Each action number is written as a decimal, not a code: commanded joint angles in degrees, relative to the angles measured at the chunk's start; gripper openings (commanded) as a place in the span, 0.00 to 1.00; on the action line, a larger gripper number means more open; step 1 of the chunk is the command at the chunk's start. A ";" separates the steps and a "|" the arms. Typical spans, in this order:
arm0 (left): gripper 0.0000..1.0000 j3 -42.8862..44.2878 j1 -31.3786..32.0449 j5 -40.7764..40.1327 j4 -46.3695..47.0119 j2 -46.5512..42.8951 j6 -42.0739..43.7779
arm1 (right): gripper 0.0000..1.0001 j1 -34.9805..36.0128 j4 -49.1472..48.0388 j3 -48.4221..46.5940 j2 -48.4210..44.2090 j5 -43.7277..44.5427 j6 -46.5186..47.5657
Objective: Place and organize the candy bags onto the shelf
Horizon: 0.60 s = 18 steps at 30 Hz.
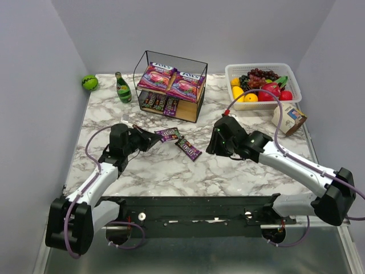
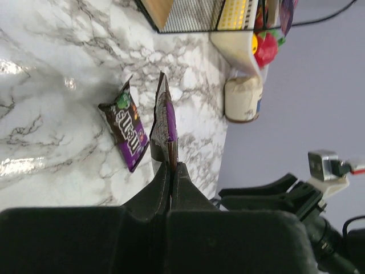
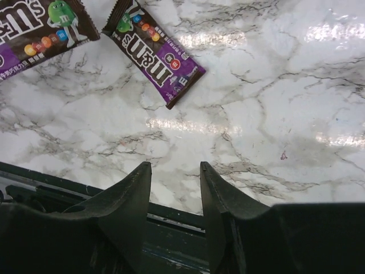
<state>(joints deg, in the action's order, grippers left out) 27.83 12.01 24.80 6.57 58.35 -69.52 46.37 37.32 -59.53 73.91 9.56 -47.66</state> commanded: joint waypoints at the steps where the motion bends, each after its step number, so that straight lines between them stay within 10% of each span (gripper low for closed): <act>1: 0.00 0.80 0.38 -8.70 12.68 4.31 -7.21 | 0.48 -1.01 3.81 1.16 -4.56 5.47 -1.21; 18: 0.00 14.35 9.26 -30.23 38.33 35.14 -20.03 | 0.50 -4.36 9.87 7.49 -18.01 9.68 -3.58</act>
<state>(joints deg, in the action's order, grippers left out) 38.44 20.08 1.83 33.58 86.46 -83.85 42.72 43.88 -53.84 58.81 15.79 -49.58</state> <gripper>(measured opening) 0.014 0.502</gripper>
